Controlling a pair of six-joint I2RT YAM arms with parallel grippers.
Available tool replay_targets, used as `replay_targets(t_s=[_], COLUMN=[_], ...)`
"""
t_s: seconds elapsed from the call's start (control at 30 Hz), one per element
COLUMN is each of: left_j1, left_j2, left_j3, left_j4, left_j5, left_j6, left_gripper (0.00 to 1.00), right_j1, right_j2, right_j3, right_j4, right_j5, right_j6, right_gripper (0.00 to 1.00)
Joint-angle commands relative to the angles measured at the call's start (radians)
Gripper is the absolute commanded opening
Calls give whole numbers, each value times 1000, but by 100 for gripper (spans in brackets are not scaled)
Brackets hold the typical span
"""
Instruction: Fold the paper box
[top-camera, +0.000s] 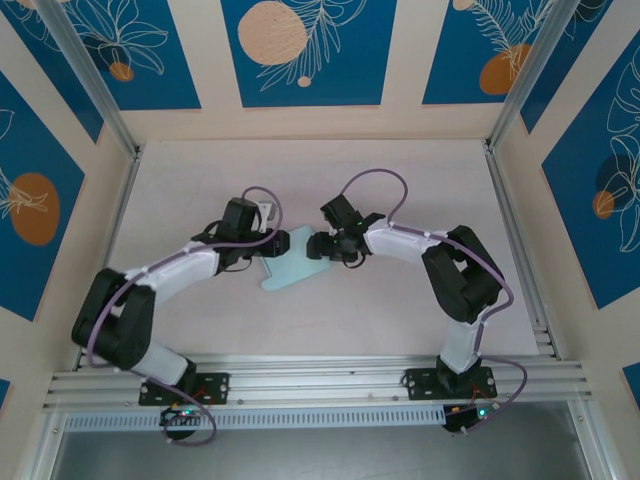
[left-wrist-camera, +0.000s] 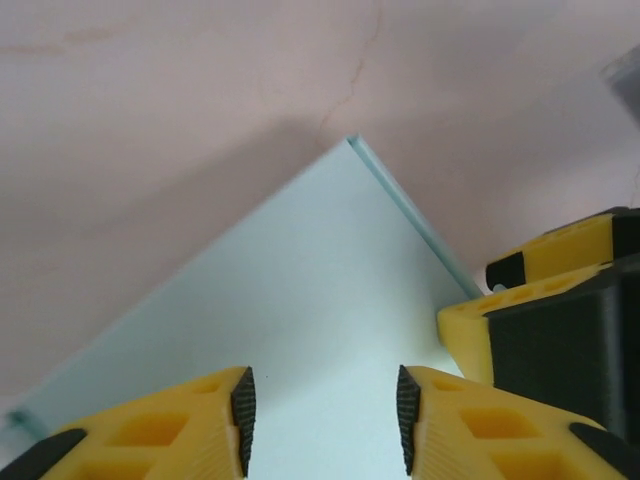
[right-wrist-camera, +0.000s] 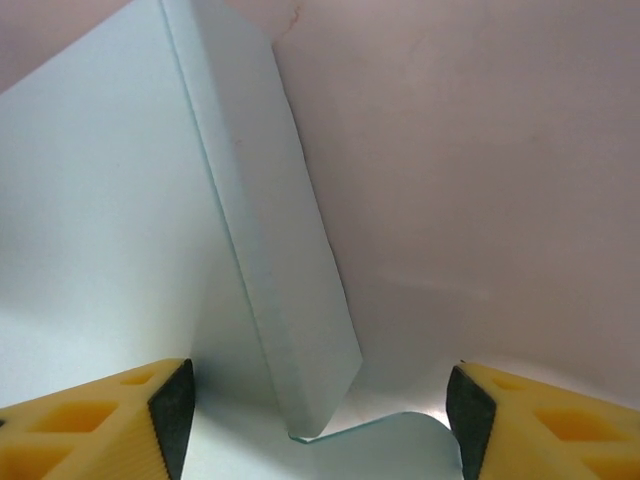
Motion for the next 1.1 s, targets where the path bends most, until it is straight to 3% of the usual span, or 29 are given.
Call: replay_targets(t_s=[0.0, 0.17, 0.4, 0.73, 1.07], left_j1=[24, 94, 109, 215, 243], left_j2=[-71, -54, 54, 141, 215], left_j3=[3, -52, -109, -200, -218], left_j4=[-149, -127, -23, 87, 164], left_j5=[-128, -32, 68, 182, 249], left_j6=[38, 25, -13, -67, -105], left_gripper=[46, 43, 37, 15, 11], right_j1=[3, -26, -87, -142, -147], right_j2=[-37, -72, -62, -6, 77], right_j3=[11, 33, -6, -99, -128], right_j4=[-127, -109, 3, 180, 411], right_j5=[20, -34, -203, -376, -568], right_j6=[-35, -43, 4, 88, 170], right_gripper=[74, 79, 81, 81, 78])
